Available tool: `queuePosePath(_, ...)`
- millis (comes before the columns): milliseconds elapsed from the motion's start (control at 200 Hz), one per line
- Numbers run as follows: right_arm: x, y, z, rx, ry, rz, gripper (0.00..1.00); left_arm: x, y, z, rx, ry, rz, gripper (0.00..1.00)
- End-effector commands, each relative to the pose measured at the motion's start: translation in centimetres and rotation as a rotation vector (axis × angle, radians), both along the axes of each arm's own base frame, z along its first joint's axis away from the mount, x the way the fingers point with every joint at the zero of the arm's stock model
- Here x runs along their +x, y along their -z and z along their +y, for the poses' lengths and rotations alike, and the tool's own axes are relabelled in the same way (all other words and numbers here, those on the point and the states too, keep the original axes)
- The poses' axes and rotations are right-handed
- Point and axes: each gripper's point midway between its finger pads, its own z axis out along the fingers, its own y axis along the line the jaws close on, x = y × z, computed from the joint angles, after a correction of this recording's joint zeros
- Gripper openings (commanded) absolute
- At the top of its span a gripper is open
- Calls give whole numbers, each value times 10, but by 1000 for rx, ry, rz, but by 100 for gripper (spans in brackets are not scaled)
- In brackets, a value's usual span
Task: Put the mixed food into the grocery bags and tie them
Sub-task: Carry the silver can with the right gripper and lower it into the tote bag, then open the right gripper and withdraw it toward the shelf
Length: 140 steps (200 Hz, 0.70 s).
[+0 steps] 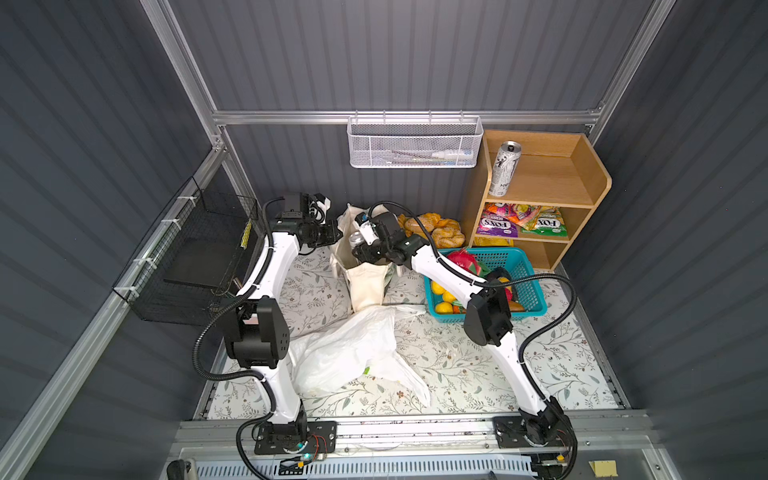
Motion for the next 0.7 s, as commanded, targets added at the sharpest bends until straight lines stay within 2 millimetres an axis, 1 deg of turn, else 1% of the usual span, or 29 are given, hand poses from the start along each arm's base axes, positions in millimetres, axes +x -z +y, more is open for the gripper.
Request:
queuePosePath(0,5,-13,9,29,-17,-73,44,-3,4,-8,-24,26,15,0)
queuePosePath(110,2,0,10,11,-17,-45,54,-3,6,-8,-23,26,20,0)
queuePosePath(225,1,-5,10,19,-16,-45,67,-4,7,-8,-20,23,20,0)
queuePosePath(245,-2,-1,8,4,-16,-27,70,-4,7,-7,-19,22,21,0)
queuePosePath(290,-3,-5,7,5,-16,-27,77,-4,8,-7,-18,21,22,0)
queuePosePath(365,-5,-15,5,7,-19,-32,82,-4,10,-6,-9,18,28,0)
queuePosePath(415,-7,-26,3,13,-20,-43,84,-4,11,-5,-4,16,29,0)
queuePosePath(485,-10,-47,0,26,-19,-61,85,-5,12,-4,1,11,33,0)
queuePosePath(560,-16,-80,-8,46,-10,-89,85,-5,13,-3,3,7,35,0)
queuePosePath(605,-21,-102,-17,53,0,-107,85,-5,12,-3,5,5,35,0)
queuePosePath(695,-34,-150,-45,81,41,-132,84,-6,13,-1,16,2,39,0)
